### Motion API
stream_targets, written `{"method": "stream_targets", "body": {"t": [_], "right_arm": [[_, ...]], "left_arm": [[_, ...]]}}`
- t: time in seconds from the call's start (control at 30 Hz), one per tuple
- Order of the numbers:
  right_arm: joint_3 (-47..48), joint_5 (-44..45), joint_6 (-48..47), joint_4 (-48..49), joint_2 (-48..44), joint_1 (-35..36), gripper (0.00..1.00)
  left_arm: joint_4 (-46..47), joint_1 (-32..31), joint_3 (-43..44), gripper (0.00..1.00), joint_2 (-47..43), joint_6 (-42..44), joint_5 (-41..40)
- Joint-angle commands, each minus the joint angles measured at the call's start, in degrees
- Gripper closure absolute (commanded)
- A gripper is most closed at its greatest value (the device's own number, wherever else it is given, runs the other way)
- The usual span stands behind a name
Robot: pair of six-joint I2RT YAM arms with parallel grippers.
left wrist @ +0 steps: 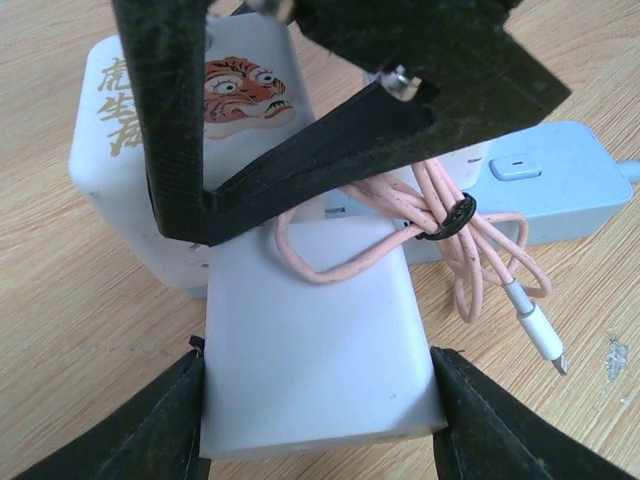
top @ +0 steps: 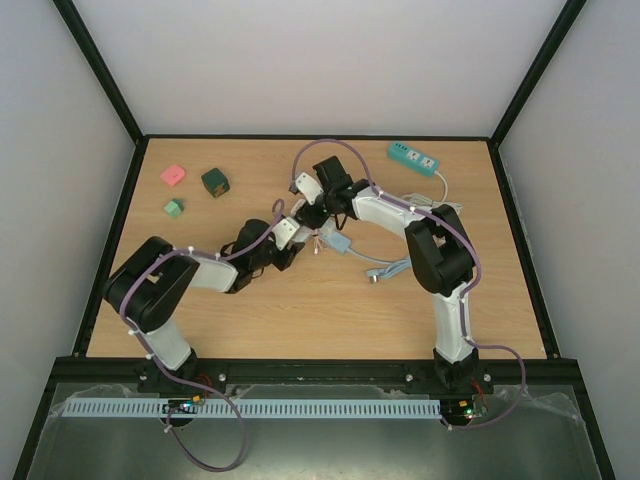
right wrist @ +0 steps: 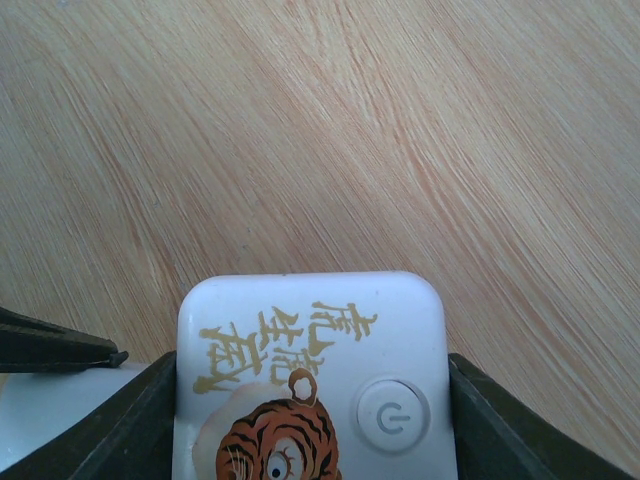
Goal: Pull the plug off the socket
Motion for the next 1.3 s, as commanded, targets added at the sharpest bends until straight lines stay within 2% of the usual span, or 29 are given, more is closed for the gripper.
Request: {"method": "stream_targets", "body": {"t": [0.0,0.53,0.8,1.03,1.27], "right_arm": [[-1.4,14.5,-5.1,-2.2,6.4,-2.7,0.87],[-1.3,13.1,-5.1,-2.7,6.2,-2.8,0.87],[-1.6,10.8,-5.1,-3.5,5.4,-2.8,0.85],[-1.5,8.5,-5.6,-4.4,5.7,-2.5,0.85],[-1.0,6.4,-7.0,-6.0,6.1,-1.8,0.84]], "left_arm": [[-0.8,-0.3,-2.6,0.57,-3.8,-1.0,0.4],[-5.0,-0.4,-5.3,0.6,-9.4,-3.5,3.6],[-8.4,4.9,-4.3,0.6,-13.3,-7.6,10.0],[-20.7,11.2,2.8,0.58,-15.8,-9.0,12.7],[-33.8,18.2,9.5,0.56,-15.1,-2.9,11.4]]}}
